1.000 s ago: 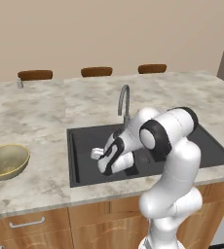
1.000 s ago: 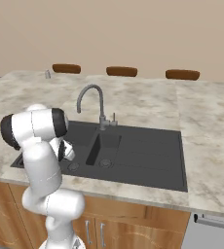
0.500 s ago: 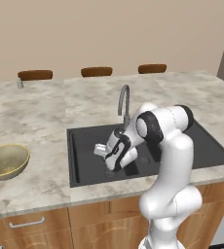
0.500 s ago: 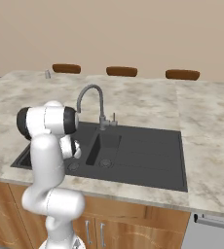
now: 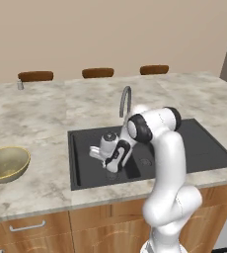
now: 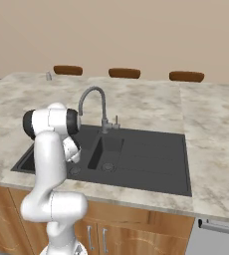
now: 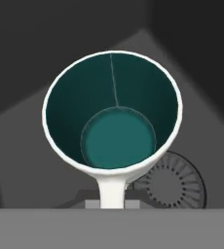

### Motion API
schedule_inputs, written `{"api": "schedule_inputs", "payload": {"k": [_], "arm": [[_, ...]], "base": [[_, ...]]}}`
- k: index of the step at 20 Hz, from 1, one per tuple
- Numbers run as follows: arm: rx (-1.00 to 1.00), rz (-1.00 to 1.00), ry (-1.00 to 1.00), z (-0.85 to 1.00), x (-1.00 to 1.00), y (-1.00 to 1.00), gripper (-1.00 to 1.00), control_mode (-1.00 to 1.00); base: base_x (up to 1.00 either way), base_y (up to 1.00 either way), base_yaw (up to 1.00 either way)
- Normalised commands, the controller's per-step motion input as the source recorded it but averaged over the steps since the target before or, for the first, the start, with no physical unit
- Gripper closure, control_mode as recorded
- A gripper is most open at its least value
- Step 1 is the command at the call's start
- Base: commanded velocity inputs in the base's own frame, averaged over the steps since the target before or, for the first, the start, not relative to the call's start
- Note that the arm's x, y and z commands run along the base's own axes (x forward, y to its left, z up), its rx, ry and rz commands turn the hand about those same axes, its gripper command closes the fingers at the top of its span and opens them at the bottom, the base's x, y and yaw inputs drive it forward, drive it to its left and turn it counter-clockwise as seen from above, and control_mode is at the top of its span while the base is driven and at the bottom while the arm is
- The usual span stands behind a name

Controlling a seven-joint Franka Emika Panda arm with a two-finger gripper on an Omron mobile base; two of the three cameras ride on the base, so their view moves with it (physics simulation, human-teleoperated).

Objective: Pick the mug and place it in the sink. Pick the bowl and place it in the open cabinet and then close the cabinet.

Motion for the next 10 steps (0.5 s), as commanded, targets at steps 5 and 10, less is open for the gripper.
{"api": "schedule_inputs", "payload": {"k": [5,10], "arm": [[0.02,-0.11,0.00,-0.54,0.01,0.01,1.00,-1.00],[0.03,-0.12,0.00,-0.55,0.07,0.06,-1.00,-1.00]], "base": [[0.00,0.00,0.00],[0.00,0.00,0.00]]}}
